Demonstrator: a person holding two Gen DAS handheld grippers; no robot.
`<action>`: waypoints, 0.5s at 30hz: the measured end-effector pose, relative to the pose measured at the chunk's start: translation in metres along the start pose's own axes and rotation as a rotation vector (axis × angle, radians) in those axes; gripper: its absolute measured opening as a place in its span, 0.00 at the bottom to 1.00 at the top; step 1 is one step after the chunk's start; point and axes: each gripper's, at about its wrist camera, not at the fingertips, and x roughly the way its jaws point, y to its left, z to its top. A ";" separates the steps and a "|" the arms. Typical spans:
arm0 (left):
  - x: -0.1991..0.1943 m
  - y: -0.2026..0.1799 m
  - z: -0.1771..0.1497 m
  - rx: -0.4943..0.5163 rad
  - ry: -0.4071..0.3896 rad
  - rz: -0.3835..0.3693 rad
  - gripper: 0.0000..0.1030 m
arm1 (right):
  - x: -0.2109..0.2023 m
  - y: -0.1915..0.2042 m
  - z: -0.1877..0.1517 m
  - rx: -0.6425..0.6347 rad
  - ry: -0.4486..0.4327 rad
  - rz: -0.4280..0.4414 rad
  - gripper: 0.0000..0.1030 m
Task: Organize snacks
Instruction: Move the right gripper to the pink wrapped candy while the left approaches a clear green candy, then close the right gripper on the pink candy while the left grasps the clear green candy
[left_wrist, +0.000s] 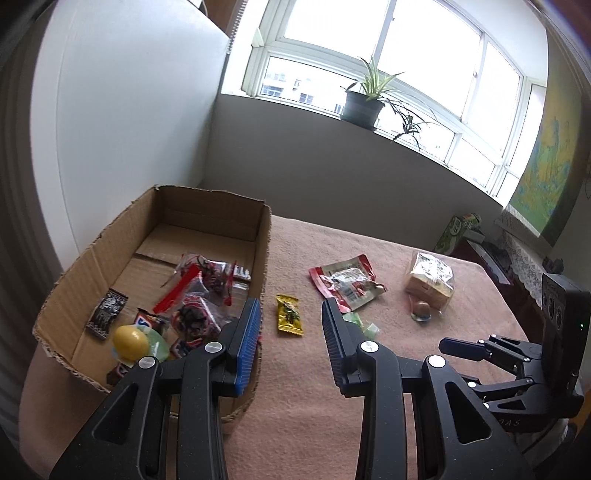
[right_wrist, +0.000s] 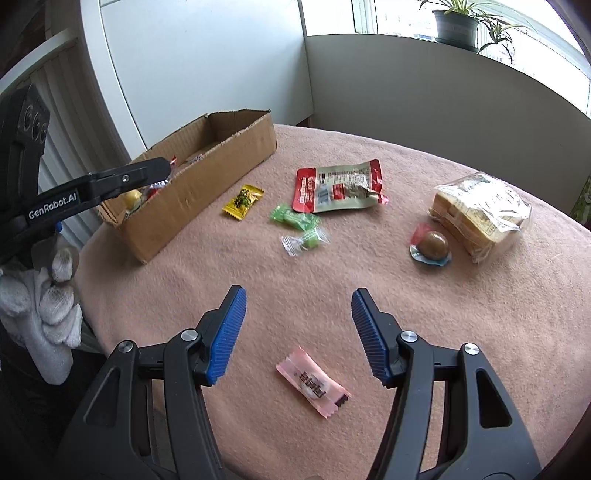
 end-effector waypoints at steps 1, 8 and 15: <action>0.004 -0.005 -0.001 0.008 0.013 -0.009 0.32 | 0.000 0.000 -0.004 -0.008 0.007 0.001 0.60; 0.037 -0.038 -0.011 0.077 0.116 -0.048 0.39 | -0.001 -0.003 -0.024 -0.055 0.043 0.007 0.60; 0.061 -0.059 -0.013 0.139 0.173 -0.045 0.39 | 0.004 -0.010 -0.038 -0.061 0.072 0.016 0.60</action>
